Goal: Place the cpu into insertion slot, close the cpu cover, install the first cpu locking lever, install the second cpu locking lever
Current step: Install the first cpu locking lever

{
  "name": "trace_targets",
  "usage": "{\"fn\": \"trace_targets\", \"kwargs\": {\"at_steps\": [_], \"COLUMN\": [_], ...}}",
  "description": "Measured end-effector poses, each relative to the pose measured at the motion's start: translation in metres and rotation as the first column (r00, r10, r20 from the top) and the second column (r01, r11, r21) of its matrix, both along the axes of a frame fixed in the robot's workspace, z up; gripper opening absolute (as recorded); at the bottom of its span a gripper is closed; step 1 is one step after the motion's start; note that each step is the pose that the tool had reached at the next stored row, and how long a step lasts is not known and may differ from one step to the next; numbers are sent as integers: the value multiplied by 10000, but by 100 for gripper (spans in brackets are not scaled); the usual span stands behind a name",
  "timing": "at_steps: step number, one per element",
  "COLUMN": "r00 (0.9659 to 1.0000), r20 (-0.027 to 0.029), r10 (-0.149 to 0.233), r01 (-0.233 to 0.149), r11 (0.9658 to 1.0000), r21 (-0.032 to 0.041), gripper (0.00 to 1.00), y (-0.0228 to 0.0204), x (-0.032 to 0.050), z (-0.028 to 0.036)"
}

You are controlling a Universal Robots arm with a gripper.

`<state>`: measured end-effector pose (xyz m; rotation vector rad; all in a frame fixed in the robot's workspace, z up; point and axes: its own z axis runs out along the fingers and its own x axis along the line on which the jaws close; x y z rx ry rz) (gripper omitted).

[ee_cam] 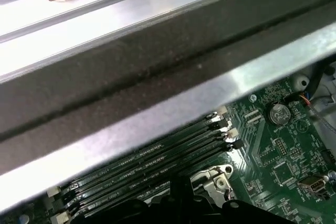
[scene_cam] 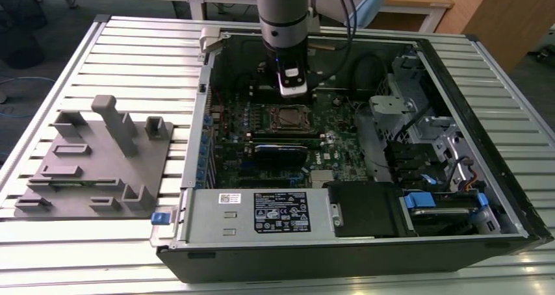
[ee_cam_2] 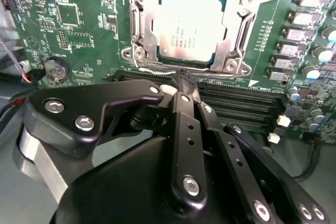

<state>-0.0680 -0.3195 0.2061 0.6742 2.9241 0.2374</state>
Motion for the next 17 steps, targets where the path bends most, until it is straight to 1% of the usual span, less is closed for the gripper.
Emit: {"fn": "trace_targets", "kwargs": {"at_steps": [3, 5, 14, 17], "r00": [10000, 10000, 10000, 10000], "r20": [0, 0, 0, 0], "r10": [1, 7, 34, 42], "r01": [-1, -7, -34, -42], "r11": [10000, 10000, 9998, 9998], "r21": [-17, -57, -190, -206], "gripper": [11, 11, 11, 11], "y": [-22, -39, -155, -188], "x": [0, 0, 0, 0], "z": [0, 0, 0, 0]}}
